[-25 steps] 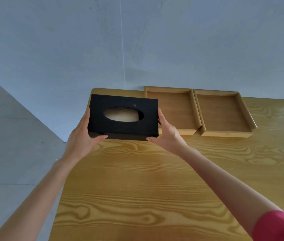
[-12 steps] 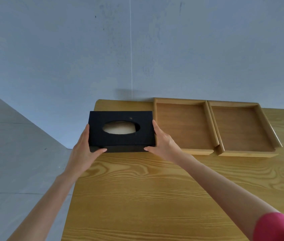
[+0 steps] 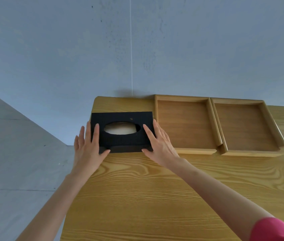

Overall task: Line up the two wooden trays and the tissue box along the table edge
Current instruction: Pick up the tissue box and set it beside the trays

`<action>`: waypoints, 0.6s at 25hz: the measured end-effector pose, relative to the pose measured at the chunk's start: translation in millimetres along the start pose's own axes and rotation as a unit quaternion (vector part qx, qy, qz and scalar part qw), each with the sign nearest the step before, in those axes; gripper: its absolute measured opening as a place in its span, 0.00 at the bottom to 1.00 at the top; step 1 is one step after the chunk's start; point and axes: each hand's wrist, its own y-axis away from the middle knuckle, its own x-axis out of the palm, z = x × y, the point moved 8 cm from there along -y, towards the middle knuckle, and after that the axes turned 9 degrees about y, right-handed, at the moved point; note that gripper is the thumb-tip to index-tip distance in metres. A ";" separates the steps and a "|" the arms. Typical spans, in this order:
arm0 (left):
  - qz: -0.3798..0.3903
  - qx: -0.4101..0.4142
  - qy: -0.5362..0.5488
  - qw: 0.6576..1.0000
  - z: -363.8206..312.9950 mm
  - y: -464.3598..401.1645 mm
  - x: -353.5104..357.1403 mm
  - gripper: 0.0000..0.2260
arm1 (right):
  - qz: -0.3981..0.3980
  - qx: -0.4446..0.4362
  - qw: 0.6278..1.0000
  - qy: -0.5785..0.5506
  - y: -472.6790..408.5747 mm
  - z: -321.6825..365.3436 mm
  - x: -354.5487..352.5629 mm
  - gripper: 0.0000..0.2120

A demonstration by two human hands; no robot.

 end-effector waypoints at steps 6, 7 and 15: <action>0.033 0.049 -0.126 0.990 -12.9 2.7 30.7 0.47 | -0.051 -0.022 0.995 0.079 -3.5 9.8 3.0 0.36; 0.028 0.045 -0.128 0.990 -14.0 1.2 31.1 0.47 | -0.056 -0.015 0.994 0.088 -4.8 9.1 4.9 0.36; 0.018 0.055 -0.110 0.992 -16.2 -44.2 27.7 0.44 | -0.066 -0.011 0.995 0.080 -41.4 0.4 -2.8 0.36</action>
